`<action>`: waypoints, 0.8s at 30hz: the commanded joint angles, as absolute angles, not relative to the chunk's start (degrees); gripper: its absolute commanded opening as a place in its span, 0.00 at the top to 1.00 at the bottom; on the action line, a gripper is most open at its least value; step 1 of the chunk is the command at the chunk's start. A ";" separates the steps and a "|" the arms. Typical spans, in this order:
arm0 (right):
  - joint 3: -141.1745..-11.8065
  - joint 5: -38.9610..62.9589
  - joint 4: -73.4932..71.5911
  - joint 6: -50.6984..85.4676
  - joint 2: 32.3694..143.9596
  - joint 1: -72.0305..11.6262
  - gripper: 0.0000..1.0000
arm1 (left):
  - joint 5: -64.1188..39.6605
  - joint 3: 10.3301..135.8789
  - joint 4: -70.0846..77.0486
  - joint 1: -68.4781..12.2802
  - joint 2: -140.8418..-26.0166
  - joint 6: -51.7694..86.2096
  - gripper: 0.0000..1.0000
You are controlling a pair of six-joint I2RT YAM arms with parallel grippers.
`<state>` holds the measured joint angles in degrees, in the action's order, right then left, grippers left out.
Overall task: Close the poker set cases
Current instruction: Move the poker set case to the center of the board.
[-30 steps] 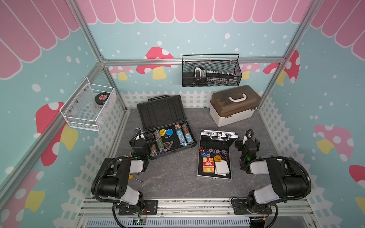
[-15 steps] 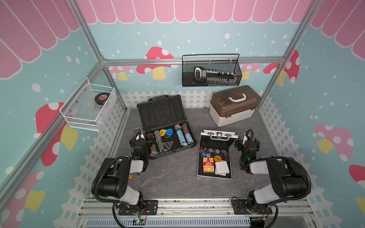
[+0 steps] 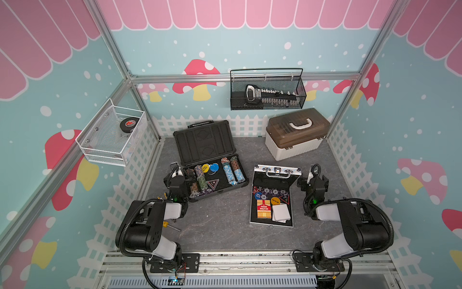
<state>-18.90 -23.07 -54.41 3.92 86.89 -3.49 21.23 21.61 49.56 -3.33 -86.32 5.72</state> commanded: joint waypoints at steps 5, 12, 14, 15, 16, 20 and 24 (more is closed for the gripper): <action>-19.24 -23.24 -55.26 4.30 87.27 -3.86 0.02 | 23.06 21.18 42.31 -4.35 -75.23 4.58 0.01; -20.47 -22.45 -49.24 3.67 82.59 -3.95 0.02 | 21.58 29.37 18.73 -7.11 -64.98 7.35 0.01; -21.45 -22.68 -43.72 4.48 78.87 -3.94 0.04 | 21.01 30.23 15.40 -8.64 -62.99 8.47 0.01; -21.74 -22.49 -41.16 4.87 76.99 -3.95 0.04 | 20.81 30.42 14.18 -9.46 -62.24 9.05 0.01; -21.80 -22.24 -39.04 5.20 75.03 -3.96 0.06 | 20.57 30.67 12.76 -10.59 -61.37 9.67 0.01; -22.32 -21.62 -29.59 7.31 67.31 -3.96 0.10 | 20.21 30.87 8.39 -16.21 -59.27 12.04 0.01; -23.53 -20.70 -19.63 9.32 61.52 -3.91 0.14 | 19.32 30.97 5.53 -22.98 -59.63 13.33 0.02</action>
